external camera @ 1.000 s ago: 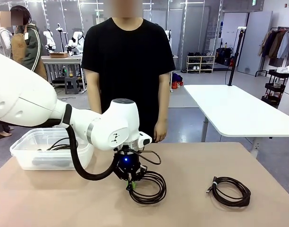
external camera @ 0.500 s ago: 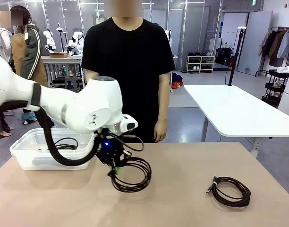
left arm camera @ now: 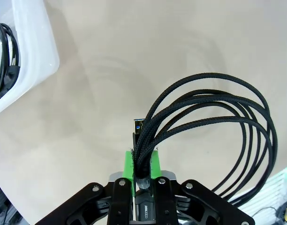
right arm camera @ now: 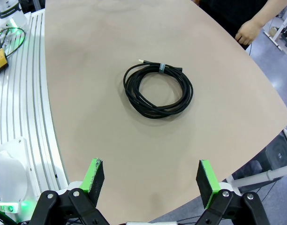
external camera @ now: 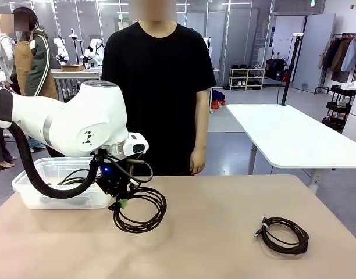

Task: Organize and store the cables.
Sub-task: Place the USB Extension Cable into the Organizing box.

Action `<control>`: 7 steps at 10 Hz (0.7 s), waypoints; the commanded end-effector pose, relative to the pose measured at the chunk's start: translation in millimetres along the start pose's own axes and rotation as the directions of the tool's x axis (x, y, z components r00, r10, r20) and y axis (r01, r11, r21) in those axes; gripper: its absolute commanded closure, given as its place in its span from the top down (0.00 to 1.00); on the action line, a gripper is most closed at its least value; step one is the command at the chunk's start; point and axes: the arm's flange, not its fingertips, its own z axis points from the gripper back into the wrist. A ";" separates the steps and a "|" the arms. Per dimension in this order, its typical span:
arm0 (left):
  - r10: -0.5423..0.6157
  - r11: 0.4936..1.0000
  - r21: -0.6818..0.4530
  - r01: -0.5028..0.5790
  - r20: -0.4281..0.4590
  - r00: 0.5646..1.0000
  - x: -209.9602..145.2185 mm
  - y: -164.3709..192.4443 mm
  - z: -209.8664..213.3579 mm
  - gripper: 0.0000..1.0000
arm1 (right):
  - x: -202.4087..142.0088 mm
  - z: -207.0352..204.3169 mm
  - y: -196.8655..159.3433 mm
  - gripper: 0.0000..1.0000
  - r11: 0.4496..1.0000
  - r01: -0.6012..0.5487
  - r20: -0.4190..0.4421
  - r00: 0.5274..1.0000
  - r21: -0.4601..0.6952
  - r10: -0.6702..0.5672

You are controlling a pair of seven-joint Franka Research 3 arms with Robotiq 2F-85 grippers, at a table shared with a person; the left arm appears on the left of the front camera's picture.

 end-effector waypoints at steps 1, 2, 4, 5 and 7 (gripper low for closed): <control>0.008 1.000 -0.008 -0.008 0.001 1.000 7.6 -3.9 -0.8 0.00 | 0.3 -0.4 -1.3 1.00 1.000 0.010 0.014 1.000 -0.009 -0.010; 0.008 1.000 -0.008 -0.008 0.001 1.000 7.6 -3.9 -0.8 0.00 | 0.3 -0.4 -1.3 1.00 1.000 0.010 0.014 1.000 -0.009 -0.010; 0.008 1.000 -0.008 -0.008 0.001 1.000 7.6 -3.9 -0.8 0.00 | 0.3 -0.4 -1.3 1.00 1.000 0.010 0.014 1.000 -0.009 -0.010; -0.005 1.000 -0.002 0.005 -0.005 1.000 2.4 -3.6 -3.4 0.15 | 0.3 -0.4 -1.3 1.00 1.000 0.010 0.014 1.000 -0.009 -0.010; -0.031 0.999 -0.028 0.030 -0.050 0.998 24.3 65.2 38.9 0.15 | 0.3 -0.4 -1.3 1.00 1.000 0.010 0.014 1.000 -0.009 -0.010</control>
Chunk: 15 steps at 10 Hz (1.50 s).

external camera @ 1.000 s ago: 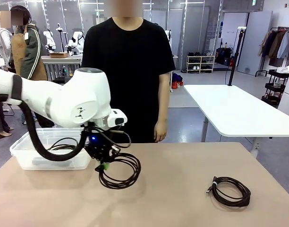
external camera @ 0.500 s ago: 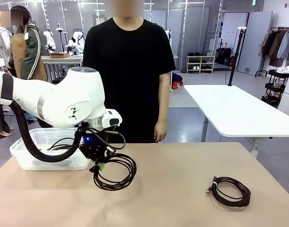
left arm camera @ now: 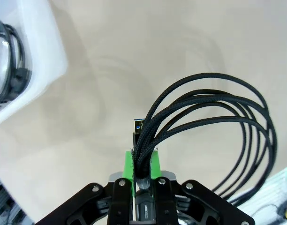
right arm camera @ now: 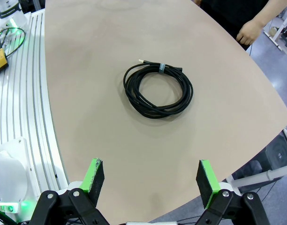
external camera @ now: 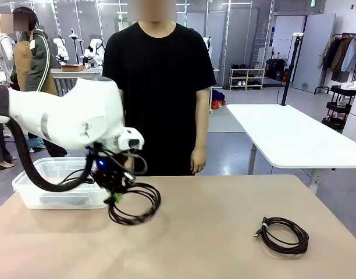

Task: Organize and store the cables.
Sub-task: Place the USB Extension Cable into the Organizing box.

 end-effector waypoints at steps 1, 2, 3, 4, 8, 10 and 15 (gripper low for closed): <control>-0.048 0.999 -0.002 0.048 -0.027 0.999 28.0 84.5 43.8 0.15 | 0.4 -0.5 -1.3 1.00 1.000 0.010 0.014 1.000 -0.009 -0.010; 0.058 0.998 -0.006 -0.058 0.002 0.998 46.9 126.9 52.4 0.15 | 0.4 -0.5 -1.3 1.00 1.000 0.010 0.014 1.000 -0.009 -0.010; 0.088 0.996 -0.018 -0.089 -0.011 0.996 55.6 163.5 56.1 0.15 | 0.4 -0.5 -1.3 1.00 1.000 0.010 0.014 1.000 -0.009 -0.010; 0.127 0.992 -0.006 -0.127 -0.035 0.991 59.4 195.8 51.6 0.15 | 0.4 -0.5 -1.3 1.00 1.000 0.010 0.014 1.000 -0.009 -0.010; 0.148 0.989 -0.031 -0.147 0.011 0.989 72.8 293.7 5.3 0.15 | 0.4 -0.5 -1.3 1.00 1.000 0.010 0.014 1.000 -0.009 -0.010; 0.220 0.975 0.017 -0.221 0.077 0.973 81.3 315.3 -31.0 0.15 | 0.4 -0.5 -1.3 1.00 1.000 0.010 0.014 1.000 -0.009 -0.010; 0.227 0.974 -0.028 -0.226 0.023 0.974 76.8 326.1 -55.2 0.39 | 0.4 -0.5 -1.3 1.00 1.000 0.010 0.014 1.000 -0.009 -0.010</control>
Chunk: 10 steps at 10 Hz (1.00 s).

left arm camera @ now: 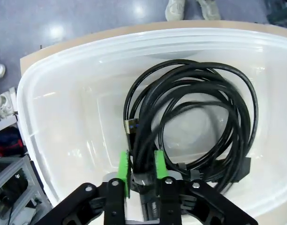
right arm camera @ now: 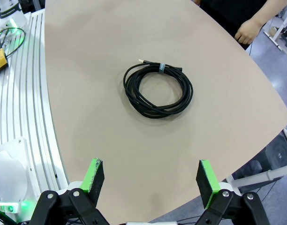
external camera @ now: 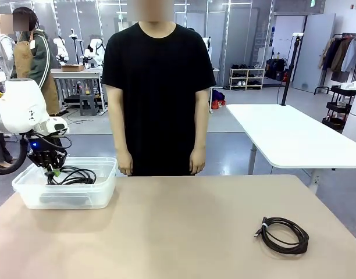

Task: Organize and store the cables.
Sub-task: Place the USB Extension Cable into the Organizing box.

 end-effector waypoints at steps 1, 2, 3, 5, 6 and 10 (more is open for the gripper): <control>0.006 0.999 -0.048 -0.006 0.005 1.000 -2.3 4.0 9.8 0.53 | 0.5 -0.5 -1.4 1.00 1.000 0.010 0.014 1.000 -0.008 -0.010; 0.006 0.999 -0.048 -0.005 0.007 1.000 -4.5 4.8 10.9 0.63 | 0.5 -0.5 -1.4 1.00 1.000 0.010 0.014 1.000 -0.008 -0.010; 0.001 0.998 -0.064 -0.001 0.003 1.000 -7.3 4.8 11.9 0.76 | 0.5 -0.5 -1.4 1.00 1.000 0.010 0.014 1.000 -0.008 -0.010; 0.007 0.998 -0.067 -0.006 0.016 1.000 -13.4 0.7 16.4 1.00 | 0.5 -0.5 -1.4 1.00 1.000 0.010 0.014 1.000 -0.008 -0.010; 0.008 0.999 -0.035 -0.007 0.053 0.999 -18.7 -5.4 19.6 1.00 | 0.5 -0.5 -1.4 1.00 1.000 0.010 0.014 1.000 -0.008 -0.010; 0.018 0.999 -0.031 -0.017 0.023 1.000 -4.4 -1.8 17.2 1.00 | 0.5 -0.5 -1.4 1.00 1.000 0.010 0.014 1.000 -0.008 -0.010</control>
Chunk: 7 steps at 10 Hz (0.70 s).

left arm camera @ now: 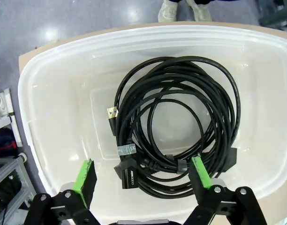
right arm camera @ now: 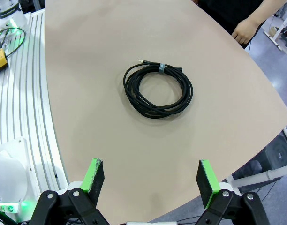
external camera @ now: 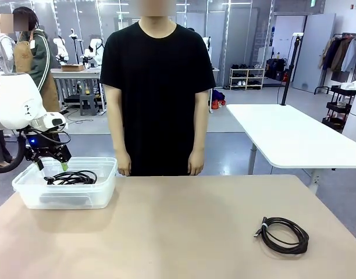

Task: Organize and store the cables.
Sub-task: Place the USB Extension Cable into the Organizing box.

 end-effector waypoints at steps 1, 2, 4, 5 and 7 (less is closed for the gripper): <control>0.000 1.000 0.005 0.000 -0.001 1.000 4.5 2.9 -1.1 1.00 | 0.5 -0.5 -1.4 1.00 1.000 0.010 0.014 1.000 -0.008 -0.010; 0.000 1.000 0.005 0.000 -0.001 1.000 4.5 2.9 -1.1 1.00 | 0.5 -0.5 -1.4 1.00 1.000 0.010 0.014 1.000 -0.008 -0.010; 0.000 1.000 0.005 0.000 -0.001 1.000 4.5 2.9 -1.1 1.00 | 0.5 -0.5 -1.4 1.00 1.000 0.010 0.014 1.000 -0.008 -0.010; 0.000 1.000 0.005 0.000 -0.001 1.000 4.5 2.9 -1.1 1.00 | 0.5 -0.5 -1.4 1.00 1.000 0.010 0.014 1.000 -0.008 -0.010; 0.000 1.000 0.005 0.000 -0.001 1.000 4.5 2.9 -1.1 1.00 | 0.5 -0.5 -1.4 1.00 1.000 0.010 0.014 1.000 -0.008 -0.010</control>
